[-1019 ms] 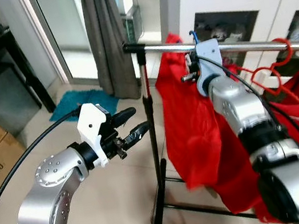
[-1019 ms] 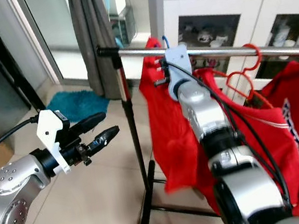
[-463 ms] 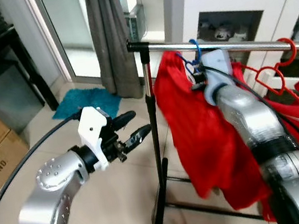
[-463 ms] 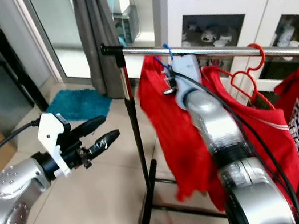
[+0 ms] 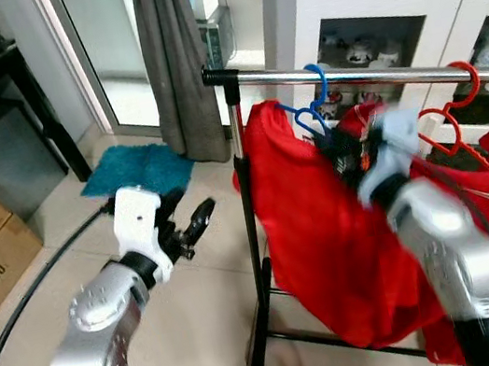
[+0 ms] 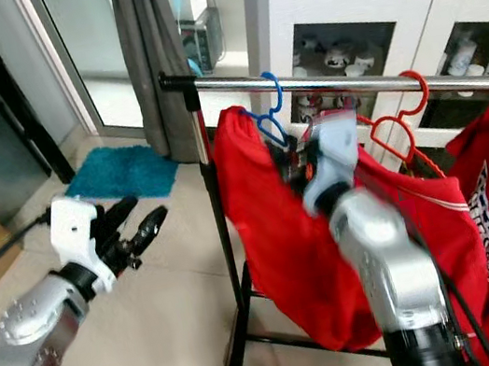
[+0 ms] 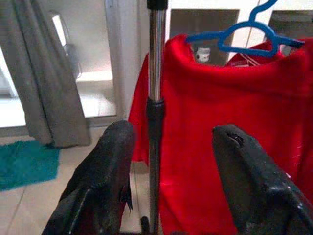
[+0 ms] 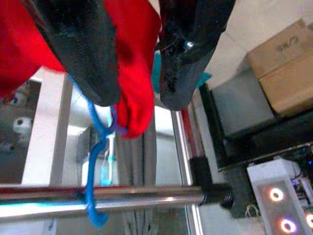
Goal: Hang hanger
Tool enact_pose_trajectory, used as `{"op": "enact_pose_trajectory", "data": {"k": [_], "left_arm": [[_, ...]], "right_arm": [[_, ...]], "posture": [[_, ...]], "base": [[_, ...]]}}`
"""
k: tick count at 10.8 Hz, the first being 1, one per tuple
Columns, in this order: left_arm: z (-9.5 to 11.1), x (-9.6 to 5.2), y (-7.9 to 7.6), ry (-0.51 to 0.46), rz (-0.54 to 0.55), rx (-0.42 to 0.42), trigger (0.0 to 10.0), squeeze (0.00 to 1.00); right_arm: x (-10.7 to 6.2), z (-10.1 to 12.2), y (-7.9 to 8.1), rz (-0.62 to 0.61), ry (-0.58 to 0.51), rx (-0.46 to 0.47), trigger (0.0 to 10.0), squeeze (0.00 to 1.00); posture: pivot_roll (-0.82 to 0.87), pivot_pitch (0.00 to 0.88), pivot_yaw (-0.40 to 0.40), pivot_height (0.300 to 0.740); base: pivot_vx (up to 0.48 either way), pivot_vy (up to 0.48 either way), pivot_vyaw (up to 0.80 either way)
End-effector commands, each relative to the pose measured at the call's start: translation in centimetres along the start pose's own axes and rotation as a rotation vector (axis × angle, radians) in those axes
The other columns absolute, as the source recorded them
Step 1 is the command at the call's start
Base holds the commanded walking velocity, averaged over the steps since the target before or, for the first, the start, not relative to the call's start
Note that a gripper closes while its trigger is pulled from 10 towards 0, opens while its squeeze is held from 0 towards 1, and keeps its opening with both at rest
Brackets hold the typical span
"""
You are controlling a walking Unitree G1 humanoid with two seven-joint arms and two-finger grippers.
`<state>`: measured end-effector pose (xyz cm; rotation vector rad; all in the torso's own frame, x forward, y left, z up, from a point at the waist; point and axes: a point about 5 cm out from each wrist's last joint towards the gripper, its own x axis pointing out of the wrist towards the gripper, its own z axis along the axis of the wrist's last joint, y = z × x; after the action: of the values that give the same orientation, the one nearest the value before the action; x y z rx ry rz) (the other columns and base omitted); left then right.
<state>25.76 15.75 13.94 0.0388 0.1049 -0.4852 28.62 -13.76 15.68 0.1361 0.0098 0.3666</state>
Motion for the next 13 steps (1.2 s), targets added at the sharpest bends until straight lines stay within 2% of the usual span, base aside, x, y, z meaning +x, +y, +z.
{"op": "enact_pose_trajectory", "data": {"k": [1,2,13], "left_arm": [[0.22,-0.29,-0.07,-0.016,0.041,0.031,10.0,0.00],[-0.03,-0.46,-0.12,-0.012,0.073,0.031,10.0,0.00],[-0.14,-0.53,-0.20,-0.011,0.089,0.032,10.0,0.00]], "right_arm": [[-0.44,0.34,0.78,0.020,-0.004,-0.024,10.0,0.00],[-0.78,-0.21,1.29,0.030,0.025,-0.021,10.0,0.00],[-0.94,-0.42,1.62,0.027,0.041,-0.019,10.0,0.00]], "posture": [[-0.06,0.007,-0.030,0.740],[-0.05,0.012,-0.035,0.740],[-0.05,0.016,-0.044,0.740]], "base": [[0.000,0.000,0.00],[0.000,0.000,0.00],[0.000,0.000,0.00]]}}
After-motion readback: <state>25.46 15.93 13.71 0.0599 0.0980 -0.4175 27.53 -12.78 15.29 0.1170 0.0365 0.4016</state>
